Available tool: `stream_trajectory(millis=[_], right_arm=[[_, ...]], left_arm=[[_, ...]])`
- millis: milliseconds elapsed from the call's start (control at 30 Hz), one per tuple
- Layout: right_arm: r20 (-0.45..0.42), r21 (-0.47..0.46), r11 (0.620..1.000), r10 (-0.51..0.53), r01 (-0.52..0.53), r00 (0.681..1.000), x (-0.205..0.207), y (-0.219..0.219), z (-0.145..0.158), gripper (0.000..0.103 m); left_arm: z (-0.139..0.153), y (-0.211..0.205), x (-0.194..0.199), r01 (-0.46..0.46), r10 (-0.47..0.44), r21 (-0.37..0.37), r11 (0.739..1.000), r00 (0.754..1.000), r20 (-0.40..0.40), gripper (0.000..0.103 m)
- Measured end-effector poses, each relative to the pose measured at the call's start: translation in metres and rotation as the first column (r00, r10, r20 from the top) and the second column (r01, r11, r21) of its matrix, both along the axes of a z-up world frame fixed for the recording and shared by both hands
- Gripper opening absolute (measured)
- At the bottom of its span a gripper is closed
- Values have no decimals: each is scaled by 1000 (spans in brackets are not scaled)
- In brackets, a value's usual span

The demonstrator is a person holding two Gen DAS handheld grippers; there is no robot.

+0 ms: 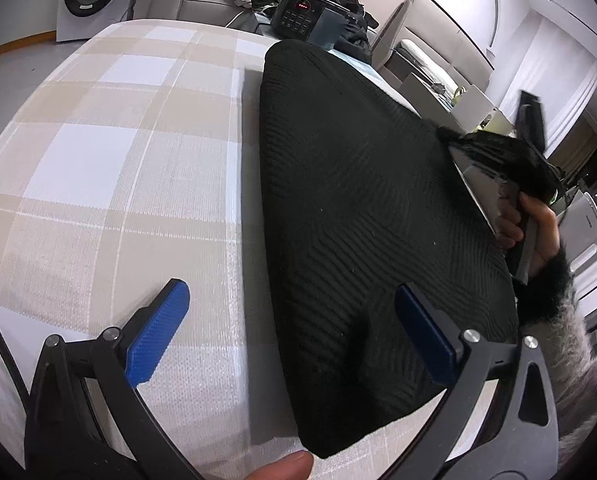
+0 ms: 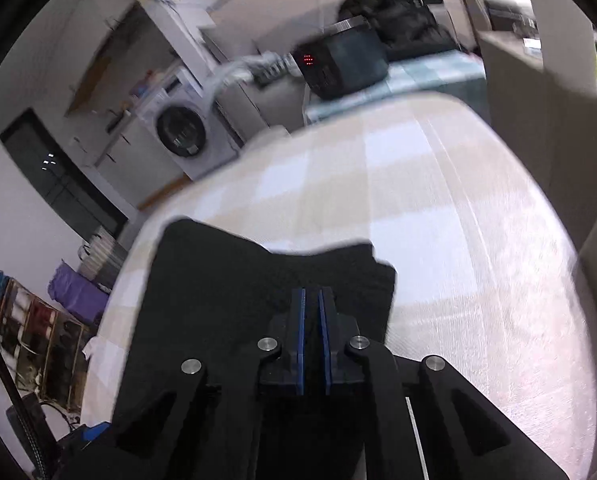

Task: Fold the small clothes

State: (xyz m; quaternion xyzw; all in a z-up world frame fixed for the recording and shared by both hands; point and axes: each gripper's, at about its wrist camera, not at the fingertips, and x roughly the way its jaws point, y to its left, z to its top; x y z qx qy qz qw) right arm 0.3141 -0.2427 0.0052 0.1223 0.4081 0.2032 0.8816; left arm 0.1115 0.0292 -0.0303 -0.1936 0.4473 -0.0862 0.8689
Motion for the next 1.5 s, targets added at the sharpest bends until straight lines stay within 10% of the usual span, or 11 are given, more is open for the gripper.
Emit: stream_trajectory(millis=[233, 367, 533, 767, 1167, 1333, 1500], right_arm=[[-112, -161, 987, -31, 12, 993, 9, 13, -27, 9], [-141, -64, 995, -82, 73, 987, -9, -9, -14, 38], [-151, 51, 999, 18, -11, 988, -80, -22, 10, 43], [-262, 136, 990, 83, -48, 961, -161, -28, -9, 43], [-170, 37, 982, 189, -186, 967, -197, -6, 1, 34], [-142, 22, 983, 186, -184, 972, -199, -4, 0, 7], [-188, -90, 974, 189, -208, 964, -213, -3, -6, 6]], left_arm=[[-2, 2, 9, -10, 10, 3, 1000, 1000, -4, 101], [-1, 6, 11, -36, 36, 2, 999, 999, -19, 101], [1, 0, 9, -15, 15, -7, 1000, 1000, -6, 101], [-3, -14, 11, 20, -20, -10, 1000, 1000, -6, 101], [6, -36, -7, 83, -84, 71, 994, 996, 4, 101], [8, -43, -18, 138, -139, 73, 988, 990, 5, 101], [0, -36, -27, 133, -132, 39, 990, 991, -20, 101]])
